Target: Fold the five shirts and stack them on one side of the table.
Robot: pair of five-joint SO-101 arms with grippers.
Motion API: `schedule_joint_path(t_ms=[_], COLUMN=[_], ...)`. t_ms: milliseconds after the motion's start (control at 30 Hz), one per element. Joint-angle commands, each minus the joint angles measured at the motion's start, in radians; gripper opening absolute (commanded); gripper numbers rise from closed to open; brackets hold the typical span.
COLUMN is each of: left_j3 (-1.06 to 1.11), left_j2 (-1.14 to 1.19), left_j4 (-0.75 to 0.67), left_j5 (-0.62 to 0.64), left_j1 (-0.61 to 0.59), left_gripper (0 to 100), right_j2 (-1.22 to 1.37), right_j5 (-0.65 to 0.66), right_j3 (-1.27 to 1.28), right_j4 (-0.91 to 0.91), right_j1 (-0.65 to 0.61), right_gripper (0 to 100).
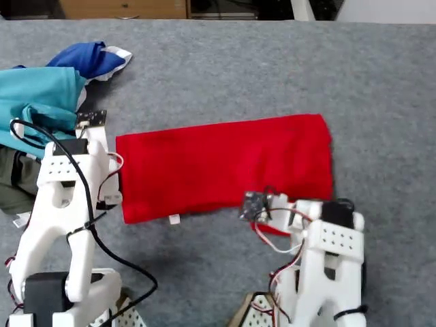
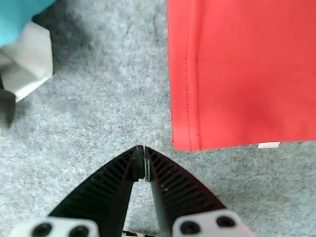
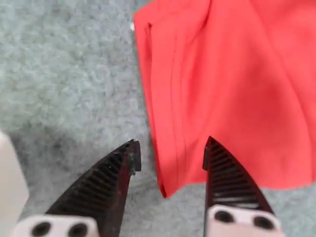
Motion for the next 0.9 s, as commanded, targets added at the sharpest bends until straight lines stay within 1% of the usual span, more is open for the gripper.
schedule_joint_path(t_ms=[0,133,467,533,667,867], left_j3=[-0.003,-0.003,0.025,0.034,0.035,0.035], left_j2=[-0.033,-0.033,-0.033,-0.033,-0.033,-0.038], left_j4=[-0.006,-0.006,-0.006,-0.008,-0.008,-0.009], left_j5=[-0.005,-0.005,-0.003,-0.003,-0.003,-0.005], left_j1=[-0.008,-0.008,-0.008,-0.008,-0.008,-0.008], left_gripper=[2,2,2,2,2,2], right_j2=[-0.016,-0.016,0.004,0.051,0.199,0.412], right_j5=[0.011,0.011,0.014,0.014,0.014,0.009], right_j3=[0.033,0.074,0.125,0.131,0.051,-0.088], right_j4=[-0.051,-0.115,-0.21,-0.236,-0.239,-0.199], right_j1=[-0.053,-0.082,-0.082,-0.082,-0.079,-0.065], right_gripper=[22.1,22.1,22.0,22.0,22.0,21.8])
